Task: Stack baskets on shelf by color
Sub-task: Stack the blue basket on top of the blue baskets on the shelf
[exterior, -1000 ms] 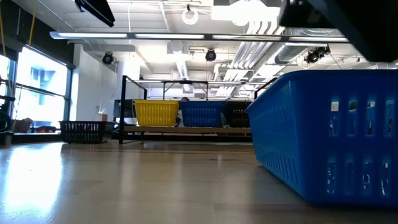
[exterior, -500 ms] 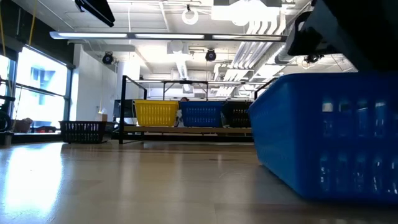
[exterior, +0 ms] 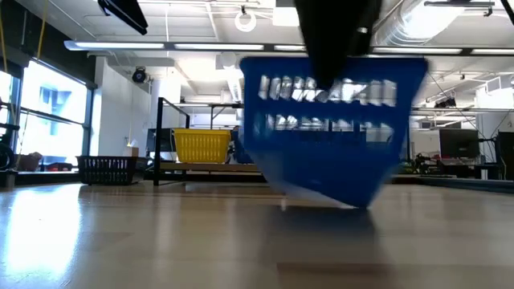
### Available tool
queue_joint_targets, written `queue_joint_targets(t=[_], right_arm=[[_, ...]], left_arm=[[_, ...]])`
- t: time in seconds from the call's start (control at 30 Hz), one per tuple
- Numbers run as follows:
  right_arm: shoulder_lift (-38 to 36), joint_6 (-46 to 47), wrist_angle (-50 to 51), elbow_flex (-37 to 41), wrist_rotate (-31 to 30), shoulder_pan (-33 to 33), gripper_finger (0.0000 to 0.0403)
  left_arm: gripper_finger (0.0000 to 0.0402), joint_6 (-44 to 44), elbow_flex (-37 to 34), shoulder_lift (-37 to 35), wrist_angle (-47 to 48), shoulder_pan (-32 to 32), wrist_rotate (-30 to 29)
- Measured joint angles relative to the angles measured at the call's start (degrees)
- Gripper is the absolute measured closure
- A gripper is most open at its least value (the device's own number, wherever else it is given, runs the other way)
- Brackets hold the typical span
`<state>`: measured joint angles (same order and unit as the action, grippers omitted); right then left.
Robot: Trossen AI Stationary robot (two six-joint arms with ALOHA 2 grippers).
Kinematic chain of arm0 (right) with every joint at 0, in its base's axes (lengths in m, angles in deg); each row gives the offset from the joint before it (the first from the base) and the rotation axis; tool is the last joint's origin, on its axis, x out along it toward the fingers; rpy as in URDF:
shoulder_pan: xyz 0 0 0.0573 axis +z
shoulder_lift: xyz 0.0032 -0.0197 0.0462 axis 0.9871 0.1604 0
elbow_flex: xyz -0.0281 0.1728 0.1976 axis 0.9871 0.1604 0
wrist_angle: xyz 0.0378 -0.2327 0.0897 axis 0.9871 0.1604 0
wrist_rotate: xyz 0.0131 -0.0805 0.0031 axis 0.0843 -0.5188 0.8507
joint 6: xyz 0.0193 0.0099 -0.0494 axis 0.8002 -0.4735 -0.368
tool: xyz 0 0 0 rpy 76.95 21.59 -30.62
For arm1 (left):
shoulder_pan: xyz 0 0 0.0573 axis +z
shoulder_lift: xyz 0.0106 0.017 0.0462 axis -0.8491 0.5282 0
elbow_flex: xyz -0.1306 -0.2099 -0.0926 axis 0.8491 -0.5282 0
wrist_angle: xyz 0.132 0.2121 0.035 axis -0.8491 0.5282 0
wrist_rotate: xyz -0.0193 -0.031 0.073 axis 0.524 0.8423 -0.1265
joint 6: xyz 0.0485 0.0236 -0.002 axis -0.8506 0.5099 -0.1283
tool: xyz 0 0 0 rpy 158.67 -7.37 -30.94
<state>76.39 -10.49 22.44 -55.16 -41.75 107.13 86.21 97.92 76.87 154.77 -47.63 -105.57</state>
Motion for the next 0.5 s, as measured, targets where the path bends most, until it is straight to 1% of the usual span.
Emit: queue_joint_targets(t=[0.13,0.3,0.5], right_arm=[[-2.1,-1.7,-0.4,0.0,-2.3,-2.8,0.0401],[-4.4,-5.0,-0.5,-0.5,-6.8,-6.2,0.0402],[-4.9,-13.4,1.5,-5.7,-12.0,-10.3,0.0402]], left_arm=[[0.0232,-0.4,0.0,0.0,0.0,0.0,3.8],[0.0232,-0.4,0.0,0.0,0.1,0.0,7.5],[0.0232,-0.3,0.0,0.0,0.7,0.0,9.7]])
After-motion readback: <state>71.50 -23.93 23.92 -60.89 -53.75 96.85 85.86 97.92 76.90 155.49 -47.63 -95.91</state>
